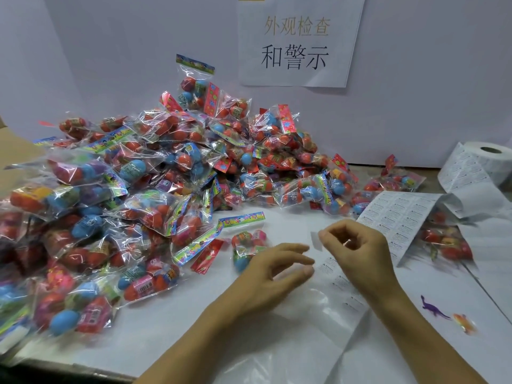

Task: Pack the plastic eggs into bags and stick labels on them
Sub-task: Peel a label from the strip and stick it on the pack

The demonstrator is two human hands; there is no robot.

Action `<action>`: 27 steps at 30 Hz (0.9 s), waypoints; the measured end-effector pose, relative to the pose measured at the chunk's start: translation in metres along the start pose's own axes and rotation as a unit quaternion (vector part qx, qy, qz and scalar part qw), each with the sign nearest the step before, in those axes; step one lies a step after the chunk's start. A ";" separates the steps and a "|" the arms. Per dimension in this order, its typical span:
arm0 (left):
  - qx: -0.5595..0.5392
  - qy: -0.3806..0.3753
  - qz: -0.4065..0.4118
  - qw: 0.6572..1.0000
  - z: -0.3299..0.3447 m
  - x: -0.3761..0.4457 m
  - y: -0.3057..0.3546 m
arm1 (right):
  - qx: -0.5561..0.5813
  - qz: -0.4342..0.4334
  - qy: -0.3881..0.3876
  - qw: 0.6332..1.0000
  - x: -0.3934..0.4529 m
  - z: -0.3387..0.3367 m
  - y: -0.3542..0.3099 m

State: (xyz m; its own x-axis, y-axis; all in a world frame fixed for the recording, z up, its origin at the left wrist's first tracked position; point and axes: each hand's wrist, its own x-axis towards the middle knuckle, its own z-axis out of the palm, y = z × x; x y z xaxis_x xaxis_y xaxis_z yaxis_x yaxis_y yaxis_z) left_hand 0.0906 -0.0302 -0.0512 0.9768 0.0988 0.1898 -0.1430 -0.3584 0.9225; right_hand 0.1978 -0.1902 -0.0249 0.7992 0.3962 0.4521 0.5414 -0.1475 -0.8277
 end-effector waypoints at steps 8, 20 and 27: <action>-0.206 0.062 -0.057 0.975 -0.003 0.006 0.007 | -0.035 -0.074 -0.058 0.995 -0.010 0.014 -0.003; -0.251 0.087 -0.045 0.963 -0.009 0.006 0.006 | 0.102 0.100 -0.134 0.981 -0.003 0.011 0.000; 0.092 0.236 0.022 0.967 -0.007 0.007 -0.006 | 0.107 0.090 -0.111 0.984 -0.002 0.011 0.003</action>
State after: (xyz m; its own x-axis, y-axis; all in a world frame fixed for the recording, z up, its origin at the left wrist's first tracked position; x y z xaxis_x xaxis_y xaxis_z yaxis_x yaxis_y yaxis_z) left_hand 0.0973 -0.0208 -0.0525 0.7833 0.4759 0.4000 -0.1105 -0.5267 0.8429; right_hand 0.1946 -0.1820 -0.0318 0.7876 0.5722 0.2284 0.3103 -0.0480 -0.9494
